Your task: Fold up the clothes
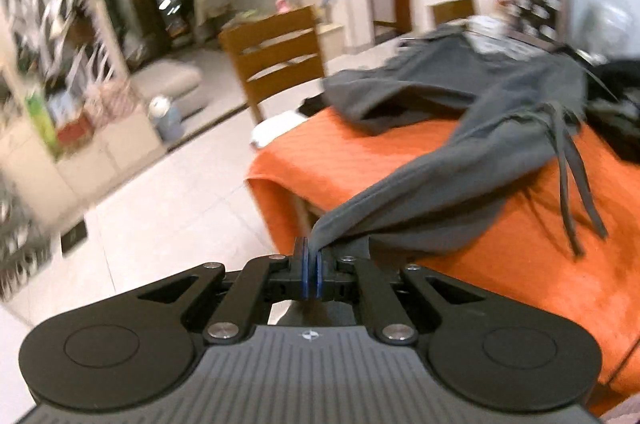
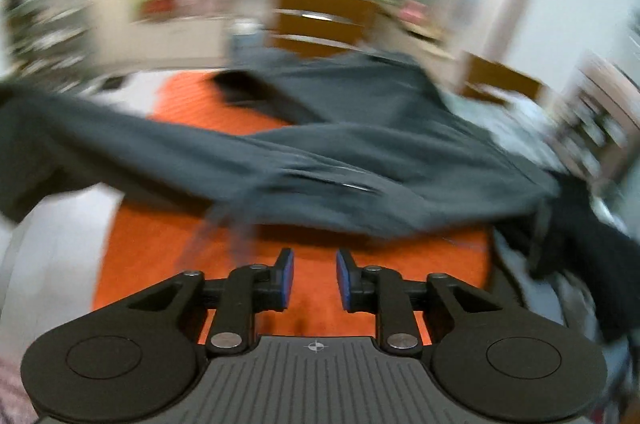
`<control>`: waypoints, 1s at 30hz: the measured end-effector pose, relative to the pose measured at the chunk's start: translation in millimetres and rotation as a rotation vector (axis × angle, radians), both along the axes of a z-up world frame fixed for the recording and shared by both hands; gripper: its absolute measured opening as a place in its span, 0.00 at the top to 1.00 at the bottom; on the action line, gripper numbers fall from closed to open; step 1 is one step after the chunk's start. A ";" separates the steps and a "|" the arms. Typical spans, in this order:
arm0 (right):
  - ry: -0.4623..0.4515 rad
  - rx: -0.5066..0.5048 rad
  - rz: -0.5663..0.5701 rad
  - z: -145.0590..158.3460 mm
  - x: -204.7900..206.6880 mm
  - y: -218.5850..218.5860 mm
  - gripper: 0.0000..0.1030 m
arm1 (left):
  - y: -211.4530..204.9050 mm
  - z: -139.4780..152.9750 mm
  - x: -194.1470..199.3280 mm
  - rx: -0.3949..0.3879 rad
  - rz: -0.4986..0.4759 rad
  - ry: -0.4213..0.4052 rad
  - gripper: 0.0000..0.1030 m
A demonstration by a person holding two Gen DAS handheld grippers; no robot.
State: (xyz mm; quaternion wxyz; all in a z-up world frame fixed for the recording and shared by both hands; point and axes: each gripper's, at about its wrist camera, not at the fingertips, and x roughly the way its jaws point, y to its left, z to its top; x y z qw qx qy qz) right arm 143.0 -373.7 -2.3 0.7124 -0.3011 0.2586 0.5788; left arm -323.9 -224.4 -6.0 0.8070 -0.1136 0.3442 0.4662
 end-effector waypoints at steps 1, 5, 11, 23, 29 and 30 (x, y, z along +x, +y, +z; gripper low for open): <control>0.006 0.004 -0.054 0.7 3.6 3.7 0.74 | 12.1 -2.0 -8.3 -0.019 0.016 -0.012 0.96; 0.005 0.000 -0.214 -4.8 15.1 33.0 0.74 | 51.1 -11.5 -36.3 -0.079 0.060 -0.031 0.96; 0.063 -0.011 -0.398 -13.3 40.8 66.0 0.73 | 89.7 -23.4 -46.4 -0.126 0.145 -0.045 0.96; 0.254 0.044 -0.660 -41.8 128.5 120.6 0.61 | 122.5 -30.0 -44.6 -0.316 0.427 -0.139 0.96; 0.393 0.065 -0.839 -68.3 167.4 153.1 0.48 | 133.2 -25.3 -45.5 -0.384 0.567 -0.197 0.96; 0.414 0.063 -0.871 -73.1 172.1 157.0 0.46 | 134.1 -24.7 -45.5 -0.387 0.582 -0.202 0.96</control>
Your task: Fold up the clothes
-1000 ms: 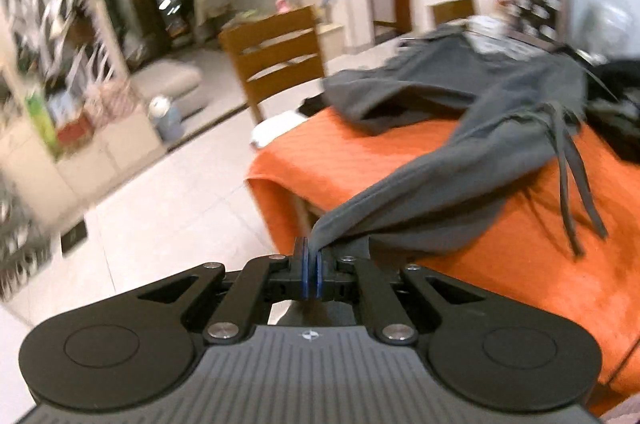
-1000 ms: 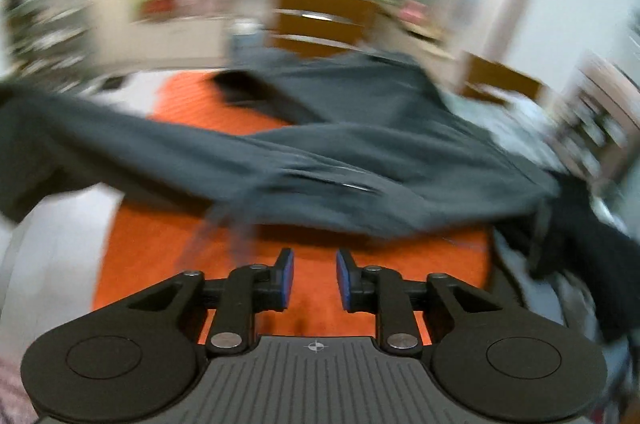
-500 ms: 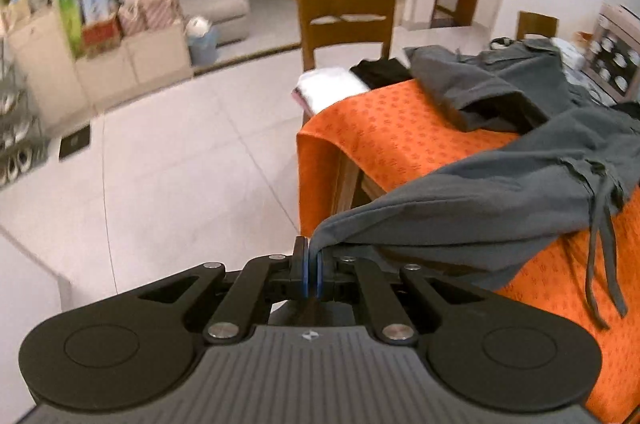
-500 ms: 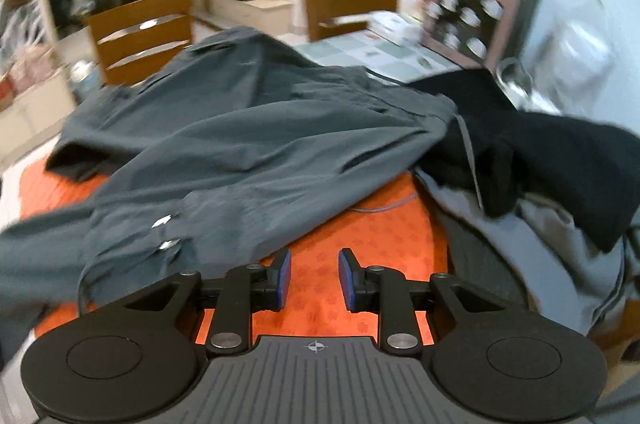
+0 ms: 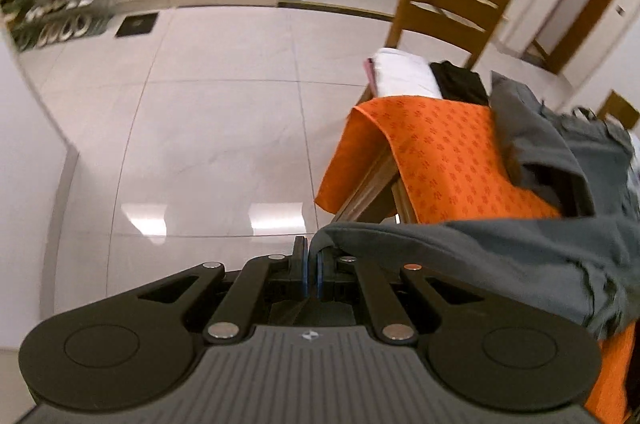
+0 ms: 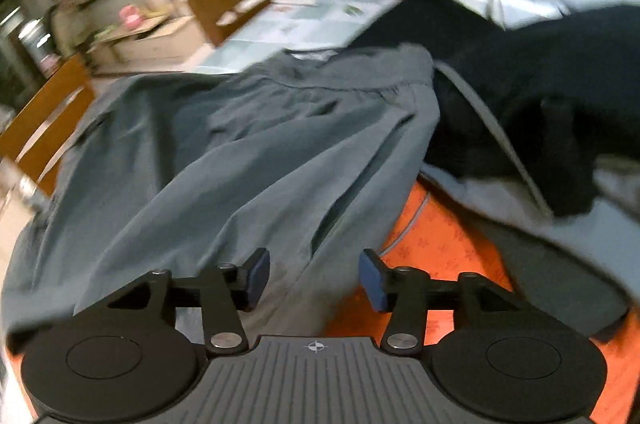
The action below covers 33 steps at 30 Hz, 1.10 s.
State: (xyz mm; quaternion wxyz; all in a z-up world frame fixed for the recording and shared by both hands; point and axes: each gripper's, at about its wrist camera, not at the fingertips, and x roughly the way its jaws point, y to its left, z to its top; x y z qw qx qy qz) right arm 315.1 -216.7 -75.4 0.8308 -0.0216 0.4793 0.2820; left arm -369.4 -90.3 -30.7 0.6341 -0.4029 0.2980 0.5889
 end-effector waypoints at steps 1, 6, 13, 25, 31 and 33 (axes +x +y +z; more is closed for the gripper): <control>0.020 0.000 -0.032 -4.7 3.8 3.0 0.46 | 0.5 0.6 0.2 -0.004 0.014 -0.004 0.96; 0.091 -0.037 -0.120 -28.2 13.3 14.5 0.46 | 3.2 0.0 2.9 -0.012 0.047 -0.005 0.96; 0.066 -0.043 -0.129 -43.7 10.1 13.5 0.87 | 7.8 2.1 10.5 0.032 0.030 0.017 0.96; -0.131 0.476 -0.133 106.7 -34.9 -65.7 0.94 | 89.6 93.6 30.7 0.419 -0.045 -0.004 0.96; -0.279 0.635 -0.209 172.8 -73.9 -105.7 0.94 | 147.3 155.6 62.8 0.583 -0.161 -0.104 0.96; -0.351 0.667 -0.249 195.5 -97.1 -122.5 0.94 | 167.6 174.3 74.8 0.618 -0.226 -0.155 0.96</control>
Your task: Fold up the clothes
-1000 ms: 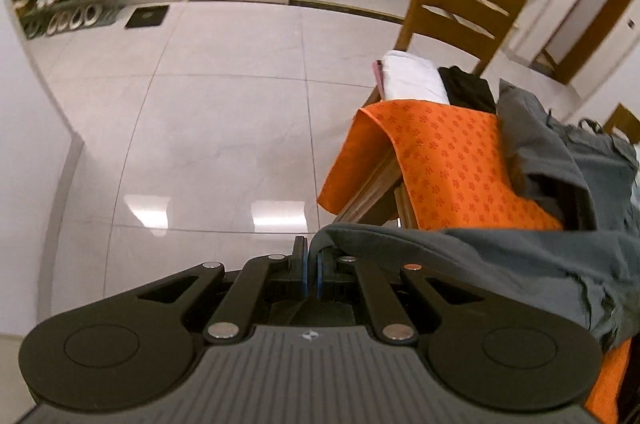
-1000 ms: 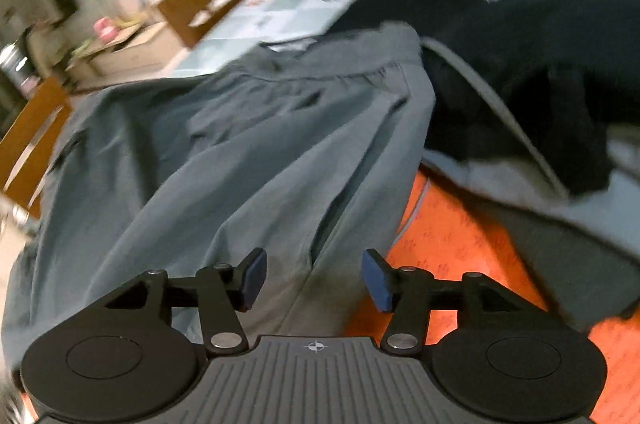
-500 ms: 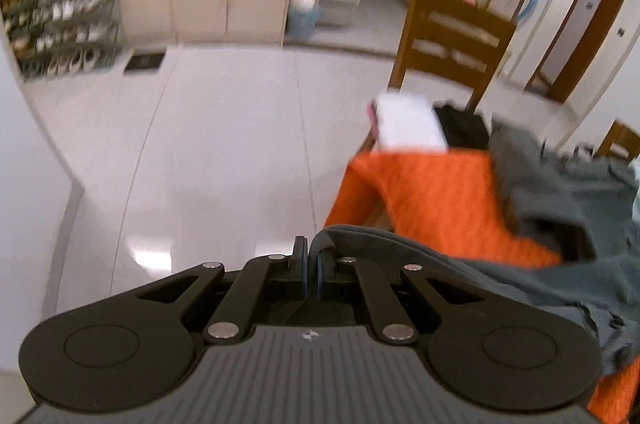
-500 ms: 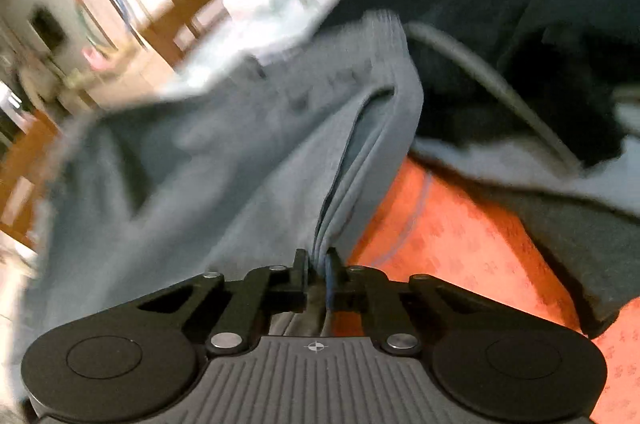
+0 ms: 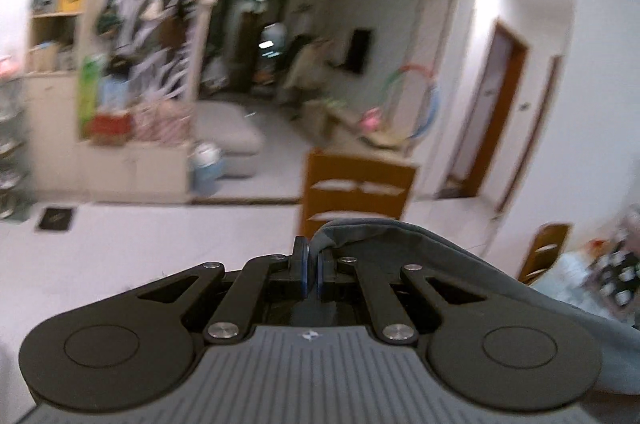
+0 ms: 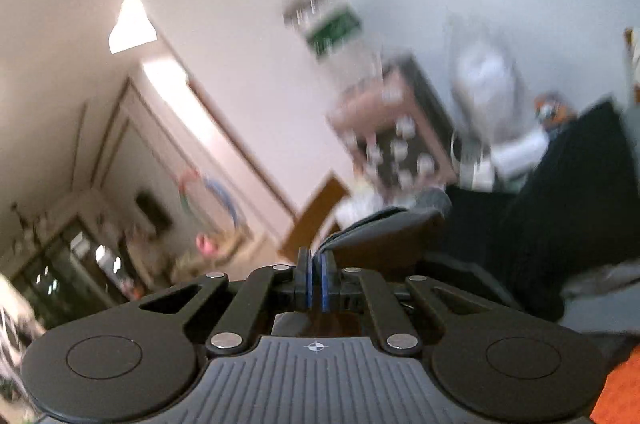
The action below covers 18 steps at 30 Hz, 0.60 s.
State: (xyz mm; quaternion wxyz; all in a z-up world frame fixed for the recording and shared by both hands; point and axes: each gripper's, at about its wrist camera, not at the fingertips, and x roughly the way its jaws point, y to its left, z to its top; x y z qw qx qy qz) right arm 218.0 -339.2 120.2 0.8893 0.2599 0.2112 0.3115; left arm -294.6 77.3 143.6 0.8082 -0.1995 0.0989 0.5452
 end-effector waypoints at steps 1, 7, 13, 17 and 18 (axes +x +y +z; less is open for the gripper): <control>-0.031 0.013 -0.030 11.4 -13.5 -8.4 0.94 | 8.9 8.7 5.4 0.018 -0.035 -0.016 0.96; -0.179 0.093 -0.246 73.0 -111.0 -61.3 0.94 | 58.5 65.7 48.9 0.108 -0.276 -0.116 0.96; -0.159 0.006 -0.435 84.8 -190.2 -93.9 0.96 | 87.0 53.3 113.5 0.011 -0.493 -0.067 0.96; -0.096 -0.028 -0.576 69.5 -222.8 -119.0 0.96 | 83.8 23.6 161.5 -0.066 -0.604 -0.007 0.96; -0.064 -0.049 -0.606 61.7 -223.5 -123.9 0.96 | 83.5 12.2 176.6 -0.091 -0.629 0.020 0.96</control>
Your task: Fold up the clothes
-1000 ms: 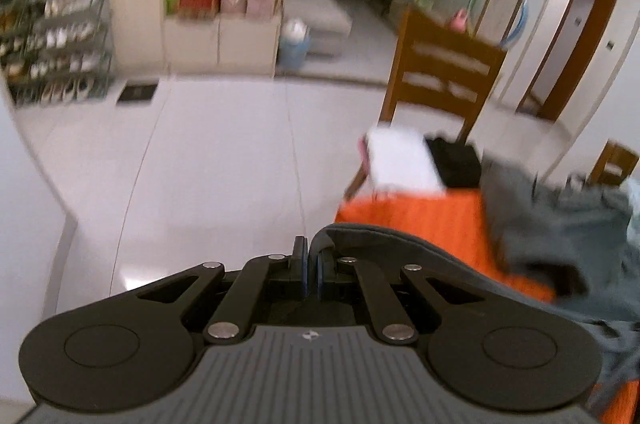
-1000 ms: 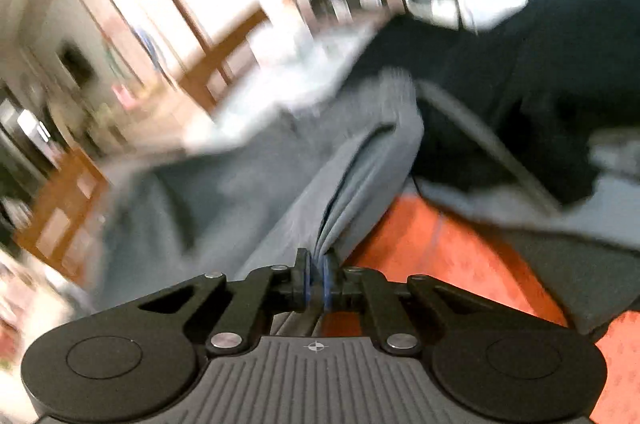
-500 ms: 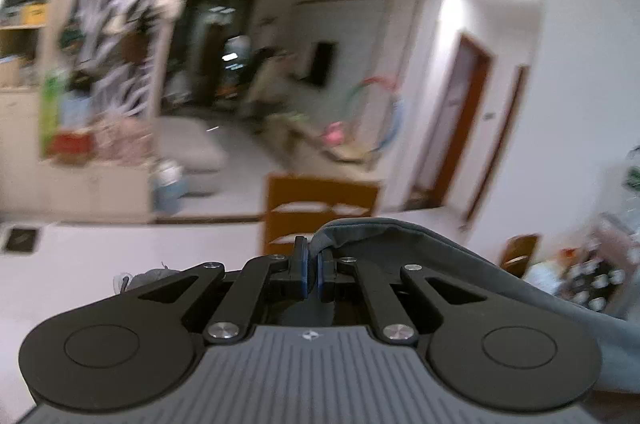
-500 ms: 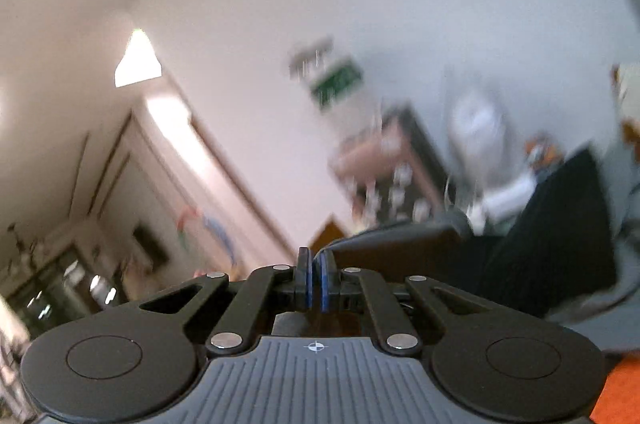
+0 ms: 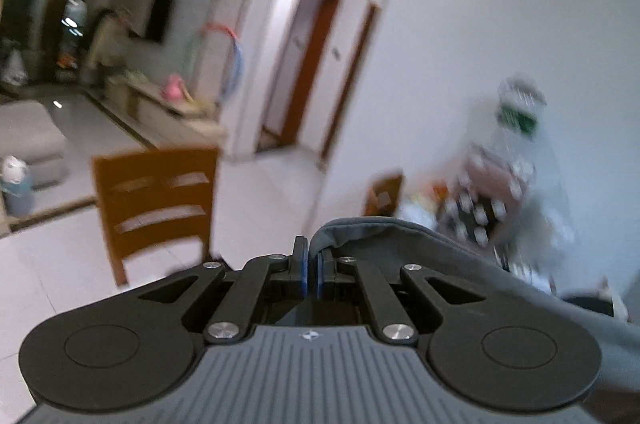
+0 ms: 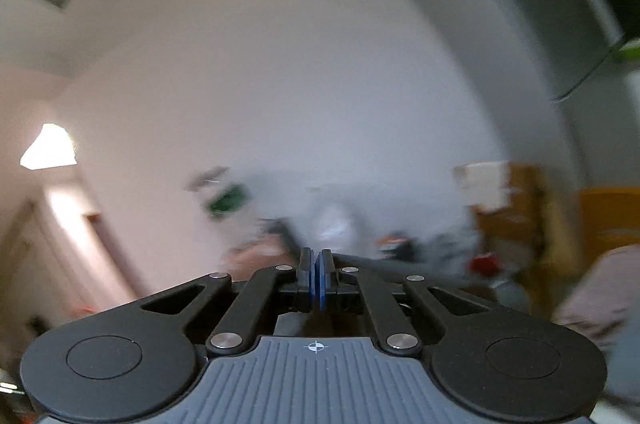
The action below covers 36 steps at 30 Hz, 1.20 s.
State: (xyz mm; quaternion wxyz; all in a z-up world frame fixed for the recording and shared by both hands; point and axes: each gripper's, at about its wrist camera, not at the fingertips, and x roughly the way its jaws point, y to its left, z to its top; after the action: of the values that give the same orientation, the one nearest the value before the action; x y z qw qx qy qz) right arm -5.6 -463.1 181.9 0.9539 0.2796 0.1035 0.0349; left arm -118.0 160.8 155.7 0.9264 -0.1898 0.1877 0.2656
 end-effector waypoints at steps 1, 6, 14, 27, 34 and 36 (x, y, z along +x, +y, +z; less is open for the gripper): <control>0.042 0.002 -0.023 -10.9 2.4 -4.8 0.96 | -0.4 -11.4 15.1 -0.015 -0.026 0.031 0.96; 0.259 0.043 -0.097 -78.6 50.8 -16.7 0.96 | 0.3 -69.3 114.5 0.005 -0.076 0.177 0.96; 0.226 0.059 -0.114 -87.9 165.9 -12.9 0.96 | -3.2 -7.5 241.8 0.130 -0.108 0.020 0.96; 0.045 -0.043 -0.109 -57.6 140.9 1.0 0.97 | 24.6 0.6 234.9 0.046 -0.204 -0.015 0.96; 0.304 0.033 -0.236 -168.4 65.8 1.9 0.98 | 31.2 -123.4 146.5 -0.007 -0.195 0.213 0.96; 0.366 0.054 -0.285 -191.5 39.1 -1.0 0.98 | 33.4 -143.7 114.6 -0.026 -0.191 0.237 0.96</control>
State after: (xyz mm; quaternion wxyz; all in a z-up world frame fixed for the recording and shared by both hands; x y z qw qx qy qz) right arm 33.5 -464.0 -9.6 0.9067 0.3186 0.2333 -0.1485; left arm -3.4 194.2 12.1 0.9162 -0.1503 0.3164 0.1947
